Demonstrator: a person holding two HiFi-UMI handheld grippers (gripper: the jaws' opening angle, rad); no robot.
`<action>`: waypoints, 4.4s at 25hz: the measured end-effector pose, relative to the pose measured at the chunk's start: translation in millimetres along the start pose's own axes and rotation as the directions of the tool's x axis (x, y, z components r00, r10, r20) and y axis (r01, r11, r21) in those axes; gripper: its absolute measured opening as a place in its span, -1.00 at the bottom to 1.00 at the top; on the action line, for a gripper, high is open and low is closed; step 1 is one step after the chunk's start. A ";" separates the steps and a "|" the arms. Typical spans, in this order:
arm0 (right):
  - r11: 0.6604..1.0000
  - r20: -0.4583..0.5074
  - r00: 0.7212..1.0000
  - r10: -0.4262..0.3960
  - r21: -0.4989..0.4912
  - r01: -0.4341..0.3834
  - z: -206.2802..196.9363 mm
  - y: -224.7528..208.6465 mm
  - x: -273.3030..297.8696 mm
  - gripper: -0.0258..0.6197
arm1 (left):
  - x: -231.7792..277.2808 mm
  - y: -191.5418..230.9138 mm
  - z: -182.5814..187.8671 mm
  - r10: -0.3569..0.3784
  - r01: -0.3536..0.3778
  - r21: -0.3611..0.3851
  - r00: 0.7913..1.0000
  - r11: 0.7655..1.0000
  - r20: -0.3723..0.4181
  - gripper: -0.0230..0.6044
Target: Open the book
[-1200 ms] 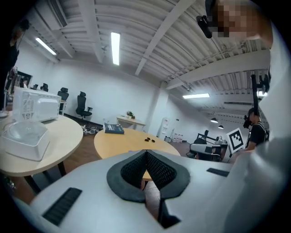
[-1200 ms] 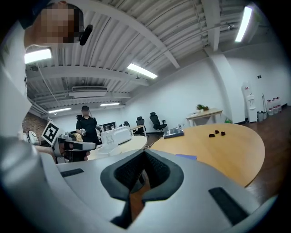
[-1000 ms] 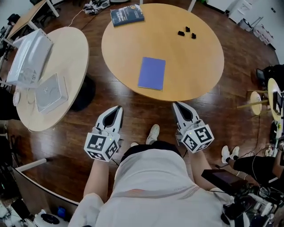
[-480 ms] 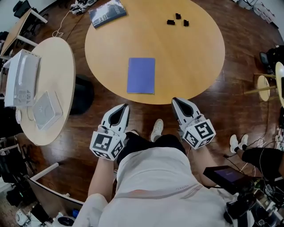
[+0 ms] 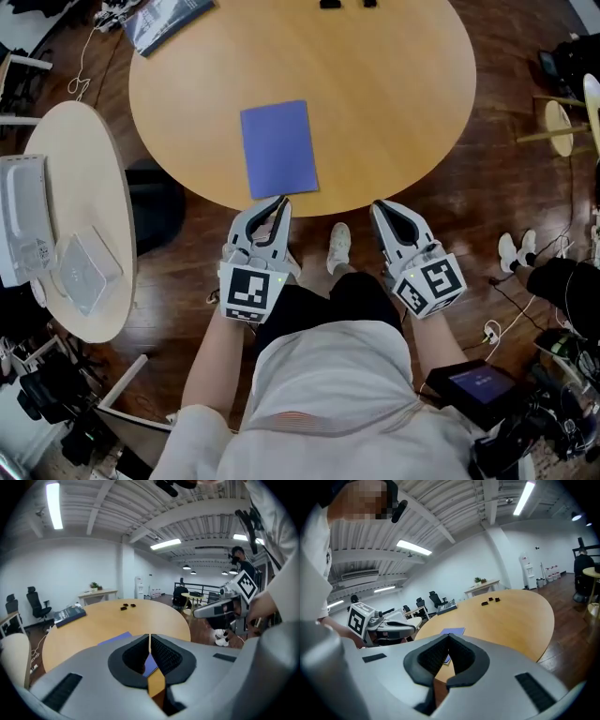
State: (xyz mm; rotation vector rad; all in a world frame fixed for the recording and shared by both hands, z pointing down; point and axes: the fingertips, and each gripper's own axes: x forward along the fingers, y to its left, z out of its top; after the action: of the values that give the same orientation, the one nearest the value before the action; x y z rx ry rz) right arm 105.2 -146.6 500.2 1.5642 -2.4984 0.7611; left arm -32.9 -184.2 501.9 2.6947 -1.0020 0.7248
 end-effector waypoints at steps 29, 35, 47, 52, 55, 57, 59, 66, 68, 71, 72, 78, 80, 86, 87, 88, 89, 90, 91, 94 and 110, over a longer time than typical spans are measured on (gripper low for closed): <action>0.974 -0.123 0.986 -0.111 0.183 0.132 -87.8 -44.1 -32.8 -0.91 | 126.6 -54.0 -103.3 0.039 0.125 0.425 0.933 0.896 -0.357 -0.60; 0.971 -0.137 0.984 -0.115 0.192 0.141 -92.4 -47.6 -33.3 -0.91 | 126.4 -48.7 -104.3 0.044 0.106 0.390 0.933 0.915 -0.357 -0.60; 0.973 -0.139 0.984 -0.109 0.188 0.134 -92.7 -46.7 -31.6 -0.91 | 125.3 -47.2 -101.0 0.011 0.116 0.323 0.930 0.939 -0.367 -0.60; 0.972 -0.143 0.983 -0.113 0.188 0.139 -93.8 -48.9 -32.1 -0.91 | 126.8 -46.4 -104.9 -0.011 0.121 0.265 0.925 0.957 -0.381 -0.61; 0.972 -0.146 0.983 -0.113 0.187 0.140 -94.1 -48.0 -31.1 -0.91 | 125.1 -44.5 -102.9 -0.023 0.114 0.223 0.927 0.968 -0.375 -0.70; 0.973 -0.147 0.983 -0.111 0.188 0.138 -94.3 -46.8 -29.8 -0.91 | 124.1 -42.1 -101.5 -0.020 0.101 0.202 0.929 0.974 -0.368 -0.83; 0.973 -0.147 0.983 -0.106 0.188 0.133 -95.5 -46.2 -28.4 -0.91 | 124.7 -40.6 -102.1 -0.026 0.095 0.171 0.930 0.981 -0.367 -0.84; 0.973 -0.152 0.984 -0.094 0.193 0.123 -98.1 -44.9 -24.7 -0.91 | 125.9 -36.4 -96.8 -0.029 0.082 0.138 0.937 0.987 -0.348 -0.89; 0.973 -0.154 0.984 -0.092 0.195 0.121 -98.0 -44.7 -24.2 -0.91 | 126.9 -40.7 -90.9 -0.022 0.087 0.187 0.945 0.978 -0.327 -0.89; 0.973 -0.155 0.984 -0.089 0.199 0.119 -98.5 -43.5 -25.1 -0.91 | 132.1 -54.8 -78.3 -0.042 0.109 0.219 0.956 0.970 -0.289 -0.90; 0.973 -0.156 0.984 -0.088 0.200 0.119 -99.1 -43.1 -25.5 -0.91 | 134.6 -59.7 -73.8 -0.052 0.117 0.223 0.959 0.968 -0.277 -0.90; 0.974 -0.156 0.984 -0.082 0.196 0.113 -98.9 -42.6 -23.8 -0.91 | 122.3 -50.7 -32.0 -0.039 0.061 0.142 0.987 0.988 -0.155 -0.90; 0.976 -0.155 0.985 -0.072 0.193 0.101 -97.6 -41.0 -20.7 -0.91 | 103.4 -36.2 -14.0 -0.010 0.017 0.077 0.996 0.997 -0.093 -0.90; 0.987 -0.146 0.989 -0.007 0.160 0.031 -83.1 -28.8 -5.4 -0.91 | 30.7 21.7 4.5 0.172 -0.161 -0.269 0.985 0.950 0.018 -0.90; 0.988 -0.145 0.989 0.006 0.153 0.016 -80.3 -24.0 -1.5 -0.91 | 18.0 33.7 -1.3 0.209 -0.197 -0.292 0.978 0.936 0.009 -0.90; 0.989 -0.145 0.989 0.019 0.145 0.002 -76.9 -19.0 1.7 -0.91 | 5.5 45.1 -6.8 0.248 -0.236 -0.311 0.969 0.921 -0.001 -0.90; 0.991 -0.144 0.989 0.031 0.137 -0.011 -73.2 -14.3 4.1 -0.91 | -6.2 55.1 -12.1 0.286 -0.275 -0.323 0.958 0.906 -0.013 -0.90; 0.991 -0.143 0.989 0.041 0.129 -0.022 -70.0 -10.6 6.0 -0.91 | -16.4 63.8 -17.8 0.320 -0.310 -0.324 0.947 0.894 -0.026 -0.90; 0.992 -0.143 0.989 0.049 0.122 -0.032 -67.8 -7.9 8.1 -0.91 | -24.9 72.2 -23.9 0.348 -0.342 -0.317 0.937 0.885 -0.040 -0.90; 0.993 -0.142 0.988 0.065 0.111 -0.049 -64.6 -2.0 15.9 -0.91 | -44.0 98.5 -46.5 0.418 -0.425 -0.275 0.904 0.862 -0.090 -0.90; 0.996 -0.166 0.985 0.039 0.087 -0.024 -64.5 20.2 25.6 -0.91 | -27.0 149.9 -140.0 0.416 -0.475 -0.222 0.869 0.851 -0.267 -0.90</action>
State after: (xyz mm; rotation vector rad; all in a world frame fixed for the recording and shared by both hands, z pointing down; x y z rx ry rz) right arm 64.3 -130.9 557.6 1.4224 -2.4041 0.9722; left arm -201.8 -237.2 609.0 2.1048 -1.5675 0.8445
